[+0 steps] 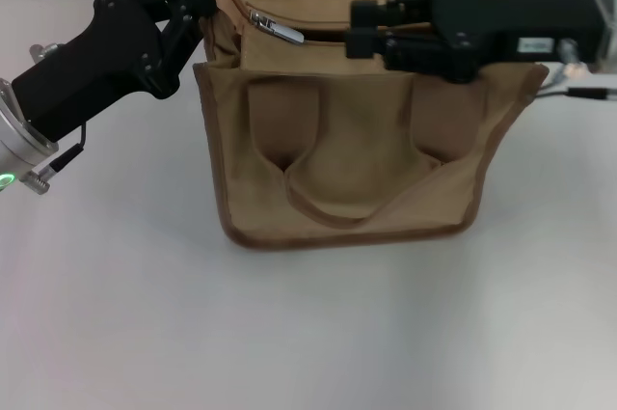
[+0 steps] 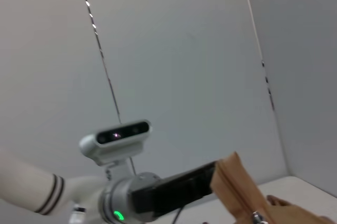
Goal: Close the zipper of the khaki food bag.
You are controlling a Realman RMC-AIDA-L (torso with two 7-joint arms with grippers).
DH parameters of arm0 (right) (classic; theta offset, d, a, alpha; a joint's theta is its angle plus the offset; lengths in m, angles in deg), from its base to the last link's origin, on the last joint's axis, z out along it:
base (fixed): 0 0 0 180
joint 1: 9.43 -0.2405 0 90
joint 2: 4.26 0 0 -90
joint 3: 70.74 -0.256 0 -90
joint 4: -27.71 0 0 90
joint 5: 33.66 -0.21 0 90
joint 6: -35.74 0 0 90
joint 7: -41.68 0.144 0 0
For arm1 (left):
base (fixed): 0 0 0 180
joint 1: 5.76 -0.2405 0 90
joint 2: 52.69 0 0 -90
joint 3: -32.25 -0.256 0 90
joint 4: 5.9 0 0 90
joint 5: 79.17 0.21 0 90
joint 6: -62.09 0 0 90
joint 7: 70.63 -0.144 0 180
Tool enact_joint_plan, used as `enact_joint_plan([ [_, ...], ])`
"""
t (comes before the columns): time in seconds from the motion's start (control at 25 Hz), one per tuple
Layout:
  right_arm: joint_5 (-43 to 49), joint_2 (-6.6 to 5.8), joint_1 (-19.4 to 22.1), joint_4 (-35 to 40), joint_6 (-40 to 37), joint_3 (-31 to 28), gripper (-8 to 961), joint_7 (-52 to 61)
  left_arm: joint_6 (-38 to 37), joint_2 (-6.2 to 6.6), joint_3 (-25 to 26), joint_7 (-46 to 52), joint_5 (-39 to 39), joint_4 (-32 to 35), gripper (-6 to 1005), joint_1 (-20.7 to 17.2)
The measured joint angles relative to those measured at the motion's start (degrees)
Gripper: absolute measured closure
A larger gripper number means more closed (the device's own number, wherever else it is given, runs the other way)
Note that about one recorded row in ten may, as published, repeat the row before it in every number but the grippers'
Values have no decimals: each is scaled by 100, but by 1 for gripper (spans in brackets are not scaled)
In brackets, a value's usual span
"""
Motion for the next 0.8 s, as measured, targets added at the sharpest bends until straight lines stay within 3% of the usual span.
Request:
enact_joint_plan([
  [0.16, -5, 52, -179, 37, 483, 282, 533, 109, -9, -11, 0, -14, 0, -4, 979, 0],
  [0.36, -7, 62, -368, 49, 901, 692, 582, 243, -9, -13, 4, -16, 0, -5, 979, 15],
  [0.8, -12, 100, -573, -11, 1065, 1310, 582, 583, 0, -9, 7, -20, 1, -6, 979, 58],
])
